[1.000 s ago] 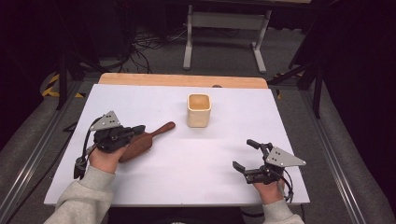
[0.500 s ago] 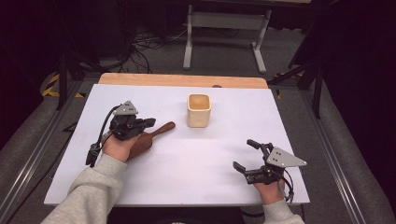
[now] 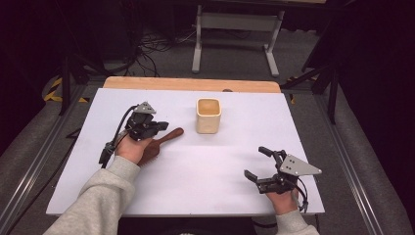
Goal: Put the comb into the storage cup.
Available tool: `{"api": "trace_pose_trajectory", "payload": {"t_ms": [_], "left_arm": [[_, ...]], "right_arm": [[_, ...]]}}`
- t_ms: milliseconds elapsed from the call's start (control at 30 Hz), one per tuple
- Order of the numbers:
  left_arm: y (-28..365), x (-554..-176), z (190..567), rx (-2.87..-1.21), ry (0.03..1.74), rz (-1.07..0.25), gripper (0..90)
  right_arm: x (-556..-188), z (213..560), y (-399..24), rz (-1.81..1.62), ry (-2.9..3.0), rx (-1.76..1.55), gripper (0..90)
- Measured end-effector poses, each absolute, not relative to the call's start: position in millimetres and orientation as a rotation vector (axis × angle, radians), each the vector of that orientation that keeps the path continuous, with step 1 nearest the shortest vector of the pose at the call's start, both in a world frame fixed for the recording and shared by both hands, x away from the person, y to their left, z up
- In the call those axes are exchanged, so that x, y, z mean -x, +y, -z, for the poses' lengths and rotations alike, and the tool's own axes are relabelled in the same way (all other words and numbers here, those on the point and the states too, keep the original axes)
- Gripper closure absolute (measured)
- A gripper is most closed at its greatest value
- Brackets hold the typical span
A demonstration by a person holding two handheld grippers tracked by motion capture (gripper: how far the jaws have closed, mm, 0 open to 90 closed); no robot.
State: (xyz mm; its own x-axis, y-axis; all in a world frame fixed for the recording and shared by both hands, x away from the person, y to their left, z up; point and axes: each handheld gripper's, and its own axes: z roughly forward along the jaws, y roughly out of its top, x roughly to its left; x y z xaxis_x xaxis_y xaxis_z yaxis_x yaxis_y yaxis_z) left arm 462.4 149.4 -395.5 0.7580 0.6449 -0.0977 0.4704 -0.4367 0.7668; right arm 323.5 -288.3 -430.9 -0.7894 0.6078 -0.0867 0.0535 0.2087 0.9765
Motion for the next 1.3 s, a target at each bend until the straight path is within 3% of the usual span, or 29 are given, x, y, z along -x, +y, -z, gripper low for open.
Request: {"api": "trace_pose_trajectory", "payload": {"t_ms": [867,1300], "left_arm": [[128,-503,416,-2.483,1.02,-0.147,90.0],[119,-504,424,-2.598,0.975,-0.058,90.0]], "right_arm": [[-323,431,-287,-1.624,2.042,-0.599,6.8],[-323,431,-287,-1.626,2.044,-0.599,6.7]]}}
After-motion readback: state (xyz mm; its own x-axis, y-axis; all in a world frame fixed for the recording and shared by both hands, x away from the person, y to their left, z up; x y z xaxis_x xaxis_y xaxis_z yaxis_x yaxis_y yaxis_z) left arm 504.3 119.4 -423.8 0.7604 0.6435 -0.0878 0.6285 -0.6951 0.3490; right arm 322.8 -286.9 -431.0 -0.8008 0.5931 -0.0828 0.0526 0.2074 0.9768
